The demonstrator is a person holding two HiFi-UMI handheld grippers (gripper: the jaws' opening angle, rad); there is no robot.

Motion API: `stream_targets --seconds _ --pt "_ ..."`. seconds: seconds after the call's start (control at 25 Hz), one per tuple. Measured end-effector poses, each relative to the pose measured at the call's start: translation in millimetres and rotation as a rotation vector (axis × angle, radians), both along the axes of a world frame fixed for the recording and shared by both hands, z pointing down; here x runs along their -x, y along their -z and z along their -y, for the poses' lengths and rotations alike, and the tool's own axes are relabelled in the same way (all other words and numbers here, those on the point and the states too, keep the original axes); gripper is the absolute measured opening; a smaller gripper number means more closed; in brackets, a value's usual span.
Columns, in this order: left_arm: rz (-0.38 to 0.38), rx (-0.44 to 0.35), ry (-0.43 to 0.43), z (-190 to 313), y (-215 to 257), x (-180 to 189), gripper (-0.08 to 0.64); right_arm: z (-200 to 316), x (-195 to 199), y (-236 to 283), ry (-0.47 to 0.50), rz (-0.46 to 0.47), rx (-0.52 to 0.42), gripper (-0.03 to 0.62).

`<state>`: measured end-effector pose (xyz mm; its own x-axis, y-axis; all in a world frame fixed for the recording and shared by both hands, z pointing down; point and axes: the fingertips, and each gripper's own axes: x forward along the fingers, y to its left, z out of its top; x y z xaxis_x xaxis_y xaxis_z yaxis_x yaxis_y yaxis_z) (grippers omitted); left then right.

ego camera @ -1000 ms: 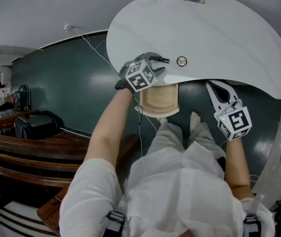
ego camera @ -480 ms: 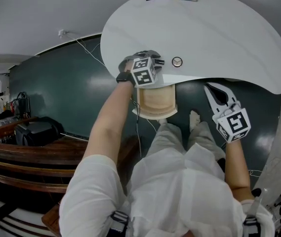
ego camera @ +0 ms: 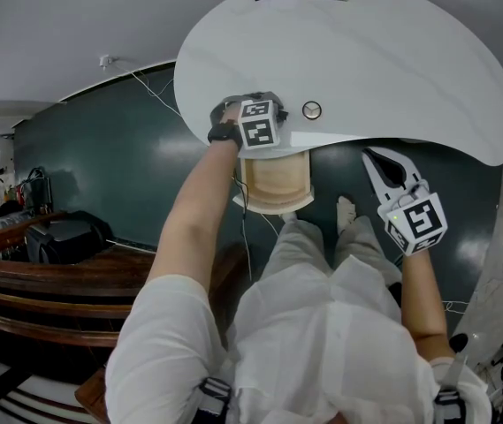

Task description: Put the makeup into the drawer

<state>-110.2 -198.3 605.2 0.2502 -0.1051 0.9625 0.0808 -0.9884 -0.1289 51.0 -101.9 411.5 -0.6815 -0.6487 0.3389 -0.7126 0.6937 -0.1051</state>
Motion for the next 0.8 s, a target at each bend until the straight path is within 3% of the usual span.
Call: stream_targets --seconds 0.08,0.8 --pt "-0.005 0.009 0.019 -3.0 -0.6 0.3 0.106 0.0 -0.3 0.5 -0.001 0.001 -0.001 0.011" --pt "-0.116 -0.012 0.281 -21.3 14.1 14.4 0.098 -1.6 6.4 4.4 0.048 0.000 -0.004 0.011"
